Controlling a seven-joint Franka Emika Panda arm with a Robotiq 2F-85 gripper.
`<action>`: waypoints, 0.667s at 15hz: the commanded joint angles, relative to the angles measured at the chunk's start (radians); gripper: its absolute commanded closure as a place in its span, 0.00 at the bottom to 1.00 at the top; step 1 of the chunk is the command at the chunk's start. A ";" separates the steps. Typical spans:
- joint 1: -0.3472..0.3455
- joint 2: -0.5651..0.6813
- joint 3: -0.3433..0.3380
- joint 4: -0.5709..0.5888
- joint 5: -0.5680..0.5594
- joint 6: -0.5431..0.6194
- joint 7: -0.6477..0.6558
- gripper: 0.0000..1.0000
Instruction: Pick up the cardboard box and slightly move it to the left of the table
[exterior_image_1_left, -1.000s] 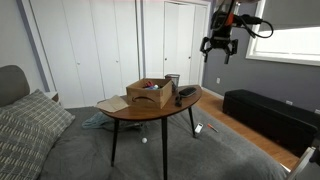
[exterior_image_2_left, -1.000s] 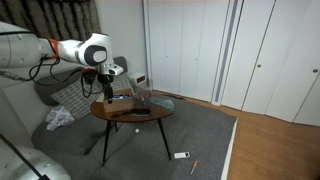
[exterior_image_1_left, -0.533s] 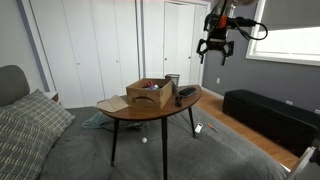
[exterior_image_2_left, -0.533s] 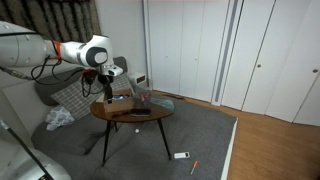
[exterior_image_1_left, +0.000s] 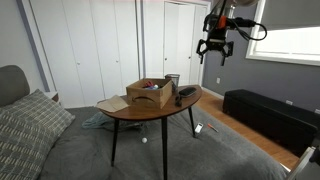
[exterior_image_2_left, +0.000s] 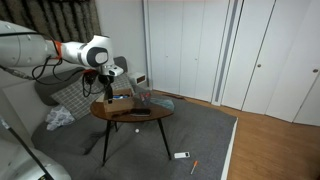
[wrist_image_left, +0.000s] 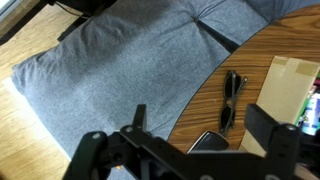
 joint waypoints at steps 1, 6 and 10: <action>0.028 0.108 0.019 0.080 0.008 0.045 0.034 0.00; 0.078 0.267 0.043 0.189 0.010 0.125 0.109 0.00; 0.115 0.387 0.045 0.263 -0.052 0.175 0.223 0.00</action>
